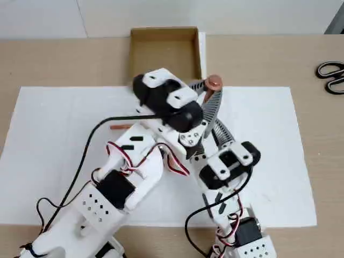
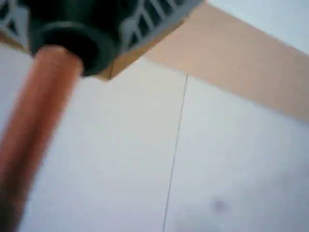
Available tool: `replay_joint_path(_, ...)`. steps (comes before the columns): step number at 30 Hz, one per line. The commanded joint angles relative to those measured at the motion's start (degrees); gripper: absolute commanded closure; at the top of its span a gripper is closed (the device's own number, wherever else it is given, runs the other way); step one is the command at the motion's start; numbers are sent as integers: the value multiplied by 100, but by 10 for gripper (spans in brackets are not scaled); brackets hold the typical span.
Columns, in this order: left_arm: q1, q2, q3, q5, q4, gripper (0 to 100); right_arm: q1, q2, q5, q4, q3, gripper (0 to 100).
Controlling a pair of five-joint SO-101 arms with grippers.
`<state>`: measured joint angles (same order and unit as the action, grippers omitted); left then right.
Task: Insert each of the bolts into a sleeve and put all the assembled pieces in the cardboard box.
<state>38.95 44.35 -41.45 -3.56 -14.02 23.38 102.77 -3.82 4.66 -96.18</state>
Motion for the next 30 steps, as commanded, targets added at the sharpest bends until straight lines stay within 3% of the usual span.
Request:
replay_joint_path(1, -35, 79, 48, 53, 97, 994, 4, 110, -62, 40, -26, 994)
replay_joint_path(15, -53, 387, -365, 53, 79, 994, -22, 119, -62, 22, 26, 994)
replay_joint_path(20, -360, 624, -796, 26, 79, 994, -22, 119, -53, 4, 26, 994)
replay_joint_path(27, -448, 1231, -1358, 44, 62, 992, -233, 119, -62, -462, -18, 994)
replay_joint_path(30, -545, 1284, -1376, 53, -255, 971, -321, 119, -53, -462, -18, 994)
